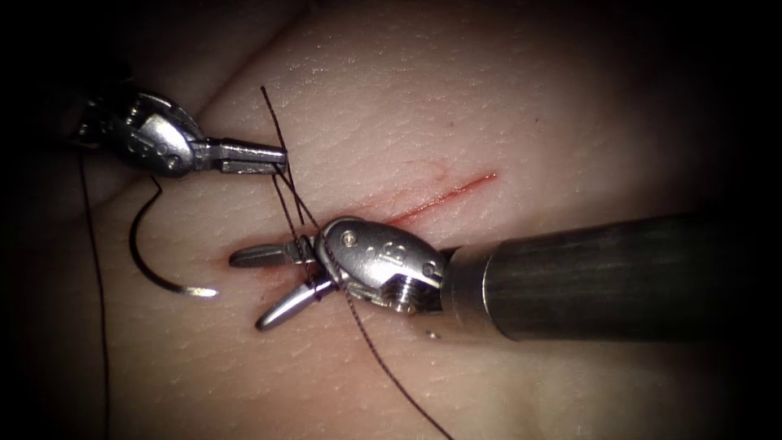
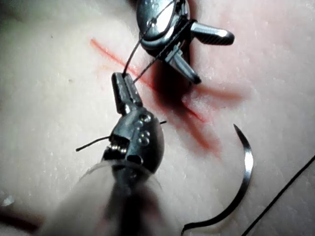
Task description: Wound Closure
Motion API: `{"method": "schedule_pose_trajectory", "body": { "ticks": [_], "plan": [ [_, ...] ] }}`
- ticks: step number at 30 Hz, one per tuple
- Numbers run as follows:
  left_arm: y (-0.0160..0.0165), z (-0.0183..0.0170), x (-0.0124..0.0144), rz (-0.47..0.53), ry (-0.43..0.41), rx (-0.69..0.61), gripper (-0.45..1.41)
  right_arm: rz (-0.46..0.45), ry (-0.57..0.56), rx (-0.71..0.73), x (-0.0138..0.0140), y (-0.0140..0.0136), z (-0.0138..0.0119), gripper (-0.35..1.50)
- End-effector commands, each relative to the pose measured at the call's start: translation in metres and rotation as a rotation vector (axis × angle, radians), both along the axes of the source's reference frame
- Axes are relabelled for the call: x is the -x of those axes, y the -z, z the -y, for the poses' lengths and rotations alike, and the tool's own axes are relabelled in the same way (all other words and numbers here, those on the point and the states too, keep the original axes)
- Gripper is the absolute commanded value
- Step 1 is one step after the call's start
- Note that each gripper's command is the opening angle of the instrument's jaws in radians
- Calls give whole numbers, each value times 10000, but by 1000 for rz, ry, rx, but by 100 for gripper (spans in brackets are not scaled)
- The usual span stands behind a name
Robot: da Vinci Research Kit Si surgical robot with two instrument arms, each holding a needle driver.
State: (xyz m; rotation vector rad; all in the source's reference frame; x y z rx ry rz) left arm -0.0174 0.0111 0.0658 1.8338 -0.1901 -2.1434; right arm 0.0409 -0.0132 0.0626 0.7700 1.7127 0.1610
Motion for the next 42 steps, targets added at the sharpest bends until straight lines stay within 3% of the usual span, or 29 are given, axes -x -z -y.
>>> {"method": "schedule_pose_trajectory", "body": {
  "ticks": [1, 9, 11, 19, 32, 42],
  "plan": [
    [-6, 5, 5, 5, -4, 0, -45, -15, 6, -9, -3, -2, 5, 81],
    [-9, 22, -7, 24, -14, -3, -45, -62, -40, -52, 11, 4, -15, 76],
    [-12, 40, -12, 33, -28, -8, -45, -77, -61, -69, 17, 5, -24, 74],
    [-19, 69, -11, 66, -60, -15, -45, -78, -75, -74, 20, 1, -30, 72],
    [-16, 66, -28, 137, -13, -54, -45, -80, -70, -70, 29, -2, -24, 69],
    [-21, 77, -22, 135, -10, -48, -45, -79, -72, -71, 28, -2, -26, 69]
  ]
}}
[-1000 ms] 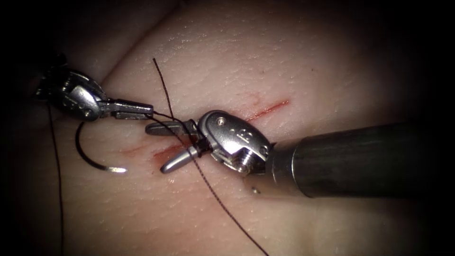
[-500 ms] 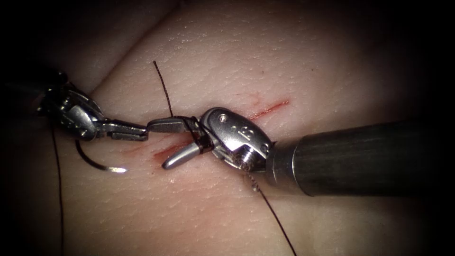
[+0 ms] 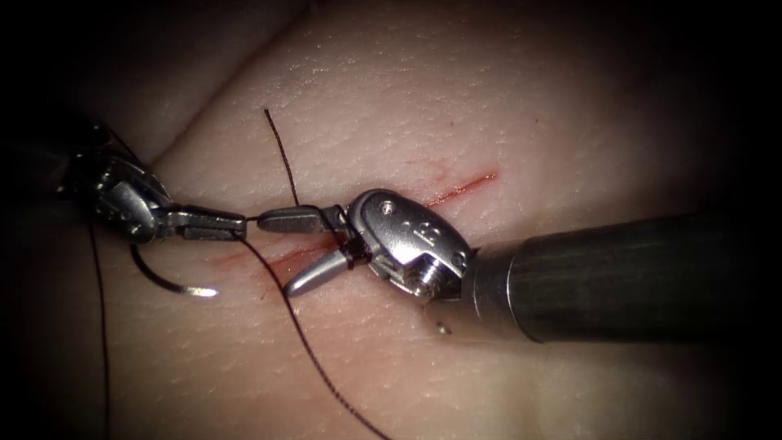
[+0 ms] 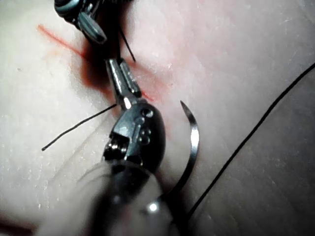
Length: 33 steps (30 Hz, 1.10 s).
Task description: Wound Closure
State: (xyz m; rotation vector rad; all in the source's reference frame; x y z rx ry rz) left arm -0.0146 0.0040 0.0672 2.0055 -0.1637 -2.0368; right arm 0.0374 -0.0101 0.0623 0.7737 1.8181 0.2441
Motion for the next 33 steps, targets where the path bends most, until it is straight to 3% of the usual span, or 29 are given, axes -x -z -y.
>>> {"method": "schedule_pose_trajectory", "body": {
  "ticks": [1, 16, 24, 33],
  "plan": [
    [-8, 11, 7, -8, -10, 5, -45, -1, 0, -3, -7, -5, 4, 67],
    [-7, 35, 17, -14, -70, 25, -45, 65, -54, -10, -7, -13, -4, 62],
    [-13, 35, 39, -135, 30, 42, -45, 201, -157, -41, -10, -21, -9, 62],
    [-23, 53, 52, -301, 198, -124, -45, 337, -263, -89, -16, -31, -9, 62]
  ]
}}
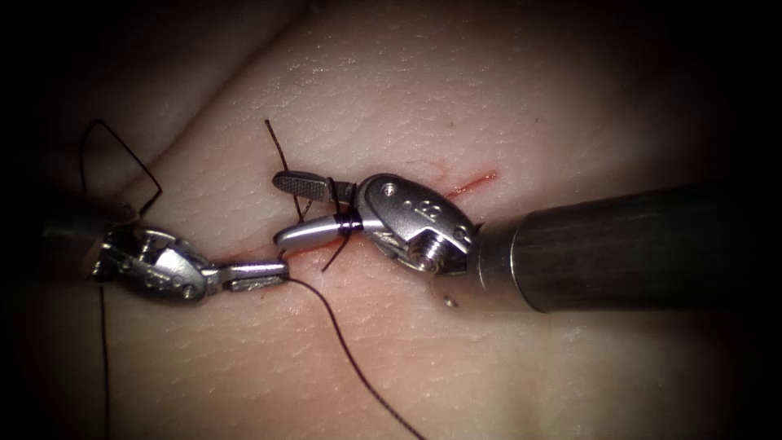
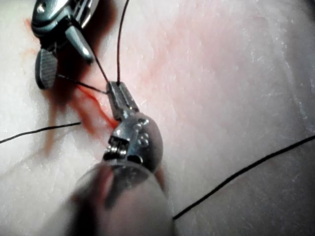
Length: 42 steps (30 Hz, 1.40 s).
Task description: Wound Closure
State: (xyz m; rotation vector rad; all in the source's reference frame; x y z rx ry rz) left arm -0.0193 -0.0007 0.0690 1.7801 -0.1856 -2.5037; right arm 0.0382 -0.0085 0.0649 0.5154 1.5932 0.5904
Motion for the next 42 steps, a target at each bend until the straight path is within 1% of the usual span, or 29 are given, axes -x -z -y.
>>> {"method": "schedule_pose_trajectory", "body": {
  "ticks": [1, 4, 6, 9, 16, 19, 20, 23, 24, 27, 30, 34, 38, 42],
  "plan": [
    [-5, 7, 6, -9, 18, -24, -45, 24, -20, -10, -11, -6, 6, 62],
    [-4, 8, 7, -24, 47, -59, -45, 61, -55, -15, -12, -8, 5, 62],
    [-2, 10, 9, -31, 65, -82, -45, 113, -83, -22, -12, -9, 3, 64],
    [1, 12, 12, -21, 58, -86, -45, 162, -115, -29, -11, -11, 1, 67],
    [4, 0, 13, -15, 59, -102, -45, 262, -177, -26, -8, -17, -7, 69],
    [5, -2, 13, -9, 70, -137, -45, 314, -206, -23, -6, -22, -14, 72],
    [5, -3, 12, -15, 86, -158, -45, 345, -214, -21, -7, -25, -17, 74],
    [5, -3, 12, -21, 108, -191, -45, 381, -217, -19, -11, -29, -18, 76],
    [5, -4, 12, -23, 121, -212, -45, 407, -213, -20, -15, -34, -19, 81],
    [5, -4, 12, -23, 136, -234, -45, 420, -211, -15, -22, -41, -18, 81],
    [4, -5, 11, -37, 132, -249, -45, 434, -212, -11, -26, -49, -18, 82],
    [0, -10, 8, -43, 131, -262, -45, 459, -216, -6, -29, -63, -23, 93],
    [-3, -13, 6, -46, 130, -263, -45, 465, -217, -12, -31, -71, -23, 93],
    [-3, -13, 6, -49, 128, -263, -45, 464, -222, -23, -33, -72, -24, 88]
  ]
}}
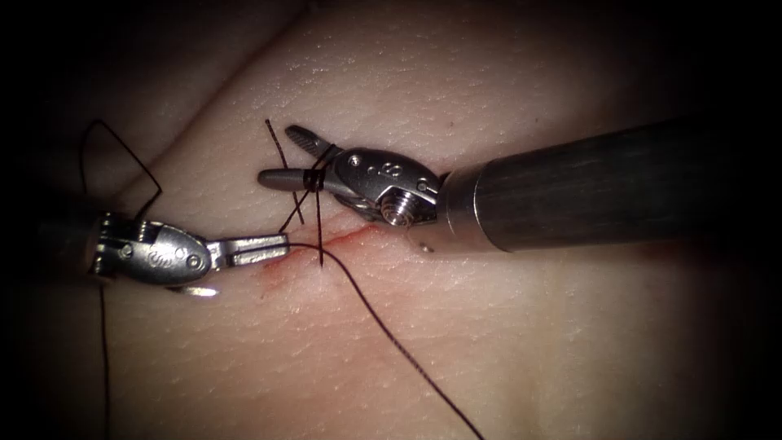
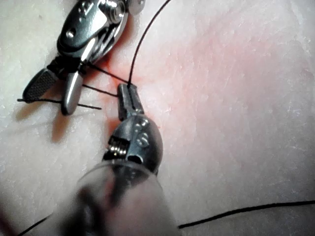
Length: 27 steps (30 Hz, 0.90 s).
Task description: Wound Closure
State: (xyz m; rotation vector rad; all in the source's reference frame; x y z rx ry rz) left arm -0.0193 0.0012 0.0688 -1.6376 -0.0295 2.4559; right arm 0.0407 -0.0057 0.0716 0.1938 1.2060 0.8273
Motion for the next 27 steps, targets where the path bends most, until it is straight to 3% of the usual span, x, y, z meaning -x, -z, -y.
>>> {"method": "schedule_pose_trajectory", "body": {
  "ticks": [1, 6, 8, 10, 11, 12, 13, 22, 27],
  "plan": [
    [-6, 7, 6, 0, -1, -1, -45, 1, -1, -4, -10, -5, 4, 86],
    [-6, 8, 4, 1, -3, -1, -45, -7, -14, -27, -22, -7, -1, 72],
    [-5, 8, 3, 1, -4, -1, -45, -10, -16, -33, -24, -6, -2, 56],
    [-5, 8, 2, 1, -4, -1, -45, -10, -16, -33, -25, -6, -1, 30],
    [-5, 8, 2, 1, -4, -1, -45, -11, -16, -33, -25, -6, -1, 12],
    [-5, 8, 2, 1, -4, -1, -45, -11, -16, -32, -26, -5, 0, -25],
    [-6, 9, 2, 1, -4, 0, -45, -13, -14, -32, -25, -5, 2, -35],
    [-3, 5, -9, -5, 10, -25, -45, 13, -15, -23, -14, 4, 18, -35],
    [-2, -18, -23, -24, 28, -40, -45, 3, -9, -5, -4, 10, 32, -35]
  ]
}}
